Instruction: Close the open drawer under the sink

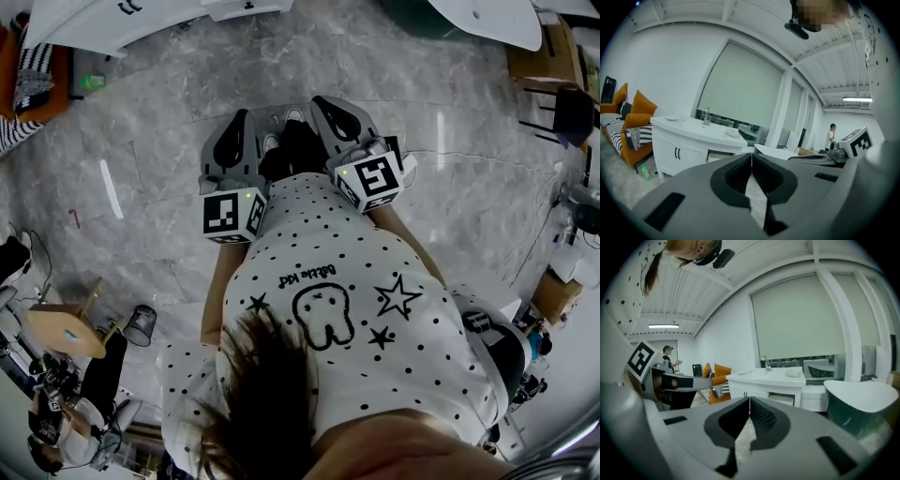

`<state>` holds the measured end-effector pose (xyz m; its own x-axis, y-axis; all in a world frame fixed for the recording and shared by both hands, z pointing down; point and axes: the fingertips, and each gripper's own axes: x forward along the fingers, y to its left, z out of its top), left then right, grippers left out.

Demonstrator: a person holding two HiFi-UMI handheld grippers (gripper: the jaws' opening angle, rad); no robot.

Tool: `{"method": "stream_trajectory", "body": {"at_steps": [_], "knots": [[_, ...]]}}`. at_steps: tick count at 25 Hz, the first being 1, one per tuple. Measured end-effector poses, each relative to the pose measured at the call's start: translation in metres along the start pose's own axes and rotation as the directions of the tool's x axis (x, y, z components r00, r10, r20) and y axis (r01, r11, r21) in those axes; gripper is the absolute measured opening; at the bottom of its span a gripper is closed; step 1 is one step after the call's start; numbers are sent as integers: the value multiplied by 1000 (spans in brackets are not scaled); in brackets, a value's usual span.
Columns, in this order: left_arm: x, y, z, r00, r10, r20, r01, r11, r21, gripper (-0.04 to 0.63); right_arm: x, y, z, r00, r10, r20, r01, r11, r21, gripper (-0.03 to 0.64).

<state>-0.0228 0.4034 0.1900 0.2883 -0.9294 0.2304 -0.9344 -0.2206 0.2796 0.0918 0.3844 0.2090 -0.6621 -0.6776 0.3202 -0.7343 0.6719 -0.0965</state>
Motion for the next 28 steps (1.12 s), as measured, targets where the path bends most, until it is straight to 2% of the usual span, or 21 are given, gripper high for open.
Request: {"method": "stream_trajectory", "body": {"at_steps": [6,17,28], "knots": [[33,-12,13,1000,2,16,-2,1000,22,12,12,-33,18,1000,16,15,-15,1000,-19,15],[74,-17,20,998,51,44,-52,999,13,12,32,-83,31,999,31,44,-30,999,-31,15],[96,-21,21,998,47,34,-47,999,-19,12,41,-106,31,999,30,42,-29,999,-22,15]]}}
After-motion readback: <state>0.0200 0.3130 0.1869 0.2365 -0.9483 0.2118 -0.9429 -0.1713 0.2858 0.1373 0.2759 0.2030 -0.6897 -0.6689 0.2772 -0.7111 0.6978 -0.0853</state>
